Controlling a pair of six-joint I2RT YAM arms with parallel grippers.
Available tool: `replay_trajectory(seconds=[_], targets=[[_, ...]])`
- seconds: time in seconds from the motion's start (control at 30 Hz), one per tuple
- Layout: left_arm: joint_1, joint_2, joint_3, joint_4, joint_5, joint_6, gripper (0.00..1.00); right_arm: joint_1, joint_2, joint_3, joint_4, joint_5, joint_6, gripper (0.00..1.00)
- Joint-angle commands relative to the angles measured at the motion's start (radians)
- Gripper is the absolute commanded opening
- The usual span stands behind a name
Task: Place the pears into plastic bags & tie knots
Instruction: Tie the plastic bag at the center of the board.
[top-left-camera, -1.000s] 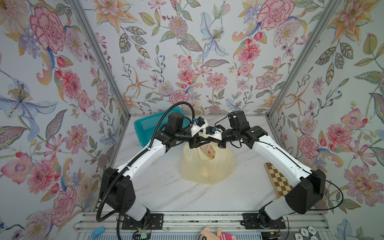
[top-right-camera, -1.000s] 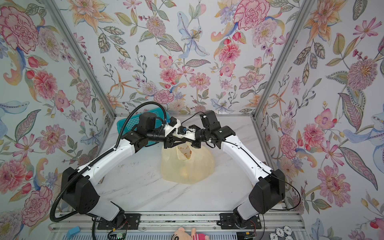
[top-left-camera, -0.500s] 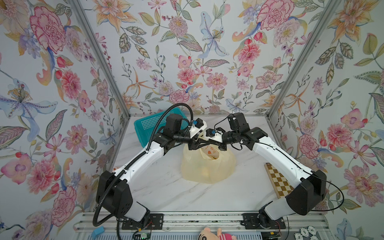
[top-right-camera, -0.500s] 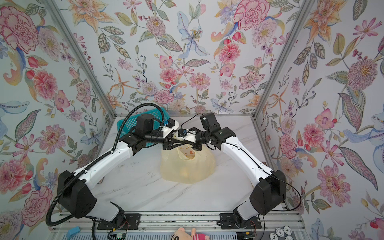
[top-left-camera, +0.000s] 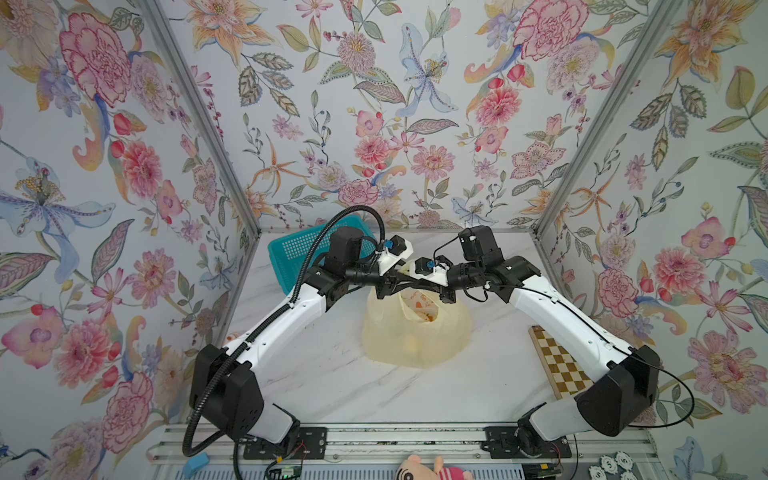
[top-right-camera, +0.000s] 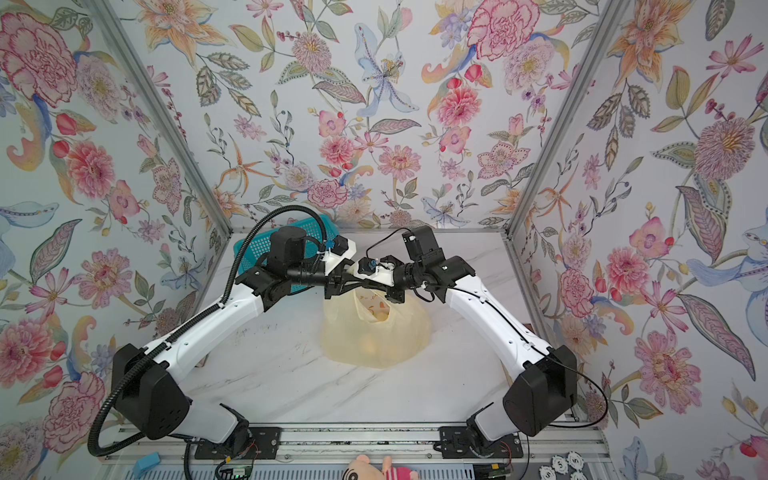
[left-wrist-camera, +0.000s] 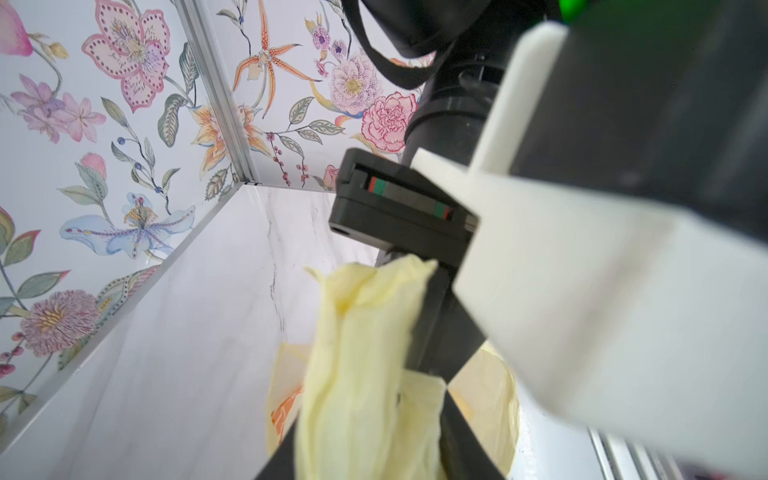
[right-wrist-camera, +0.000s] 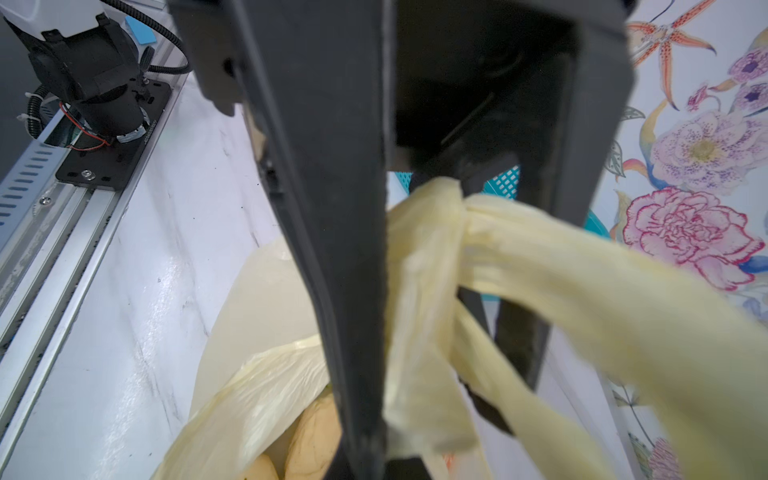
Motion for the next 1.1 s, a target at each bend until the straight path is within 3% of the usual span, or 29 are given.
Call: replay_trajectory(seconds=[0.0, 0.07, 0.13, 0.17, 0.27, 0.37, 0.47, 0.6, 0.7, 1.07], targets=[[-0.005, -0.001, -0.014, -0.011, 0.001, 0.0, 0.27, 0.0, -0.028, 0.006, -0.017, -0.048, 0.029, 0.0], [-0.006, -0.004, -0.013, -0.007, 0.001, 0.001, 0.17, 0.0, -0.035, 0.002, -0.016, -0.043, 0.042, 0.01], [-0.006, -0.008, -0.015, 0.001, 0.003, -0.003, 0.1, -0.002, -0.055, -0.008, -0.015, -0.034, 0.07, 0.09], [-0.006, -0.009, -0.014, 0.004, 0.005, -0.002, 0.07, -0.003, -0.068, -0.016, -0.011, -0.03, 0.087, 0.16], [-0.005, -0.013, -0.019, 0.014, 0.014, -0.007, 0.04, -0.012, -0.134, -0.067, 0.057, -0.005, 0.201, 0.49], [-0.006, -0.012, -0.021, 0.024, 0.032, -0.006, 0.02, -0.026, -0.222, -0.143, 0.234, 0.078, 0.459, 0.64], [-0.006, -0.015, -0.026, 0.035, 0.046, -0.006, 0.01, -0.055, -0.247, -0.131, 0.328, 0.134, 0.76, 0.61], [-0.006, -0.015, -0.028, 0.051, 0.057, -0.04, 0.01, -0.105, -0.206, -0.086, 0.398, -0.084, 1.067, 0.55], [-0.006, -0.021, -0.029, 0.064, 0.058, -0.052, 0.01, -0.099, -0.181, -0.102, 0.486, -0.198, 1.206, 0.55], [-0.006, -0.028, -0.024, 0.073, 0.038, -0.069, 0.02, -0.061, -0.166, -0.125, 0.435, -0.176, 1.251, 0.3]])
